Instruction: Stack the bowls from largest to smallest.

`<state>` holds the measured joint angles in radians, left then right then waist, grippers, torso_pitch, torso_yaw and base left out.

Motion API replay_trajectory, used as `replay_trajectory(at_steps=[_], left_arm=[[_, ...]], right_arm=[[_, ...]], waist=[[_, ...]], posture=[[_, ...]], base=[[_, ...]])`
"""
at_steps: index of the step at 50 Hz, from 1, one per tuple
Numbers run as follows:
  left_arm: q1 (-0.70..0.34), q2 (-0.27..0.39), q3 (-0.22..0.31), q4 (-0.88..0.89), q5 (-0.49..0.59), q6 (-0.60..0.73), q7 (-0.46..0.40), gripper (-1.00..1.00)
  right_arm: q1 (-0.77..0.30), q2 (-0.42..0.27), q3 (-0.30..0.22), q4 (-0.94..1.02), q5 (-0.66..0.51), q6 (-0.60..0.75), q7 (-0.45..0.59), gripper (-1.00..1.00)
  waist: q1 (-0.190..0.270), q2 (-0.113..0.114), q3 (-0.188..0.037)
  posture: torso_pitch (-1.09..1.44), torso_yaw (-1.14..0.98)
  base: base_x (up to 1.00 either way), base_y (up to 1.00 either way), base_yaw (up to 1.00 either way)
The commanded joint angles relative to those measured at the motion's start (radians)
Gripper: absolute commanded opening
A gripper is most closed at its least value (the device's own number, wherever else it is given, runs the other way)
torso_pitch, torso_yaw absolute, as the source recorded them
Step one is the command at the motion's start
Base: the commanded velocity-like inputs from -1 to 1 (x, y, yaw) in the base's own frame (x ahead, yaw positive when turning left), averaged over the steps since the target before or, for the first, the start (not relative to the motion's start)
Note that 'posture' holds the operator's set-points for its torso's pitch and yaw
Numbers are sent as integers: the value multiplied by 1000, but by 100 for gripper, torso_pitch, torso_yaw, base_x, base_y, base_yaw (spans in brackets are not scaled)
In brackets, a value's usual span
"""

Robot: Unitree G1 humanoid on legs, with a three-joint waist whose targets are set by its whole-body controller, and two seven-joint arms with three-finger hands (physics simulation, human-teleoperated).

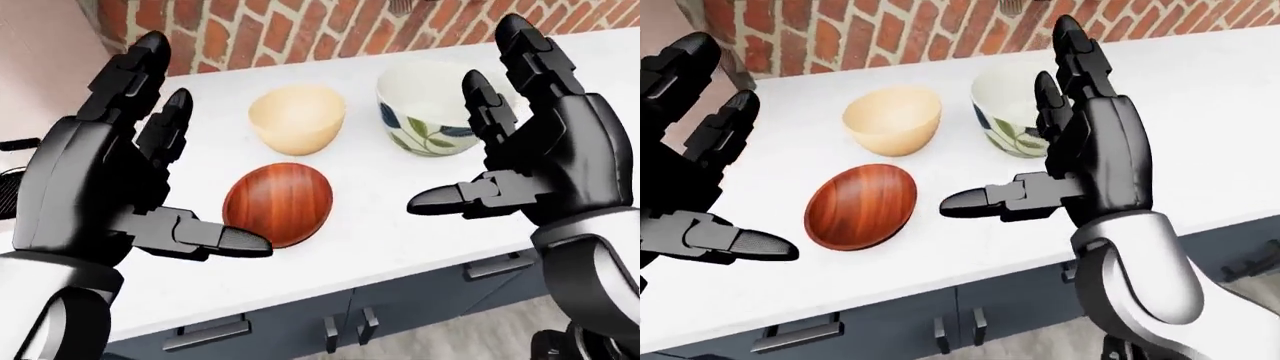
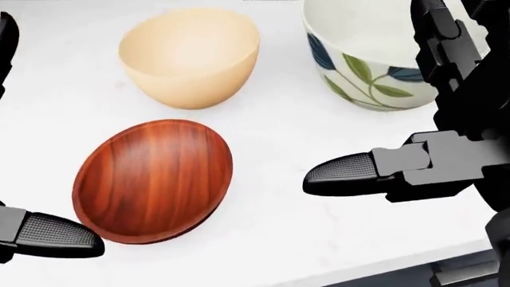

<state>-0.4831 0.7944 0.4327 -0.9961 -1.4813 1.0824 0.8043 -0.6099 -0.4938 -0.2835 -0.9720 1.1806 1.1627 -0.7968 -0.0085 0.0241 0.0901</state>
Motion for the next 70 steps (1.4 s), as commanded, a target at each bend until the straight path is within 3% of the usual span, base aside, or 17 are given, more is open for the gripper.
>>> replay_trajectory(at_steps=[1, 8, 14, 19, 21, 26, 30, 32, 34, 36, 38, 40, 43, 48, 60, 66, 70], left_arm=[[-11, 26, 35, -3, -4, -44, 18, 100], [6, 66, 57, -3, -40, -72, 27, 100], [48, 98, 108, -5, -63, -99, 10, 100], [92, 122, 164, -10, -88, -120, -7, 100], [112, 123, 180, -11, -84, -125, -21, 100], [135, 151, 220, -8, -115, -143, -24, 100], [148, 157, 236, -3, -108, -152, -41, 100], [153, 158, 241, -3, -105, -155, -48, 100], [163, 152, 246, -4, -95, -155, -60, 100], [171, 151, 258, -5, -98, -156, -65, 100], [177, 144, 259, -5, -81, -157, -78, 100], [178, 142, 261, -3, -80, -159, -80, 100], [158, 182, 263, 0, -144, -166, -35, 100], [173, 223, 301, 7, -188, -185, -25, 100], [215, 174, 332, 10, -117, -171, -102, 100], [245, 114, 340, 8, -34, -152, -179, 100], [294, 69, 398, 8, 15, -136, -263, 100]], right_arm=[[-28, -13, -9, -19, 24, -35, -5, 100], [-102, -77, 5, 4, 144, -32, -100, 100], [-390, -144, 128, 126, 258, 111, -258, 100], [-609, -113, 271, 146, -53, 383, -80, 100], [-660, -81, 348, 167, -217, 412, 36, 100], [-745, -177, 677, 265, -771, 265, 415, 100], [-807, -171, 847, 403, -1283, 101, 789, 100], [-795, -83, 828, 503, -1568, -20, 1006, 100], [-746, 41, 754, 602, -1841, -196, 1206, 100], [-700, 194, 638, 669, -2061, -384, 1353, 100], [-667, 319, 533, 744, -2190, -577, 1409, 100], [-655, 385, 473, 808, -2278, -742, 1427, 100], [-624, 448, 415, 875, -2325, -906, 1420, 100], [-618, 497, 387, 932, -2388, -1022, 1430, 100], [-588, 560, 415, 1084, -2488, -1248, 1410, 100], [-569, 576, 418, 1195, -2550, -1300, 1321, 100], [-564, 570, 418, 1321, -2599, -1317, 1232, 100]], waist=[[2, 2, -25], [4, -8, -40], [3, -3, -36], [2, 6, -24], [0, 9, -19], [-4, 16, -9], [-12, 27, -5], [-16, 35, -2], [-21, 43, -2], [-25, 50, -5], [-28, 58, -9], [-30, 64, -13], [-32, 71, -21], [-37, 73, -27], [-41, 76, -27], [-39, 73, -31], [-37, 72, -34]], posture=[[0, 0], [0, 0], [0, 0], [0, 0], [0, 0], [0, 0], [0, 0], [0, 0], [0, 0], [0, 0], [0, 0], [0, 0], [0, 0], [0, 0], [0, 0], [0, 0], [0, 0]], base=[[0, 0, 0], [0, 0, 0], [0, 0, 0], [0, 0, 0], [0, 0, 0], [0, 0, 0], [0, 0, 0], [0, 0, 0], [0, 0, 0], [0, 0, 0], [0, 0, 0], [0, 0, 0], [0, 0, 0], [0, 0, 0], [0, 0, 0], [0, 0, 0], [0, 0, 0]])
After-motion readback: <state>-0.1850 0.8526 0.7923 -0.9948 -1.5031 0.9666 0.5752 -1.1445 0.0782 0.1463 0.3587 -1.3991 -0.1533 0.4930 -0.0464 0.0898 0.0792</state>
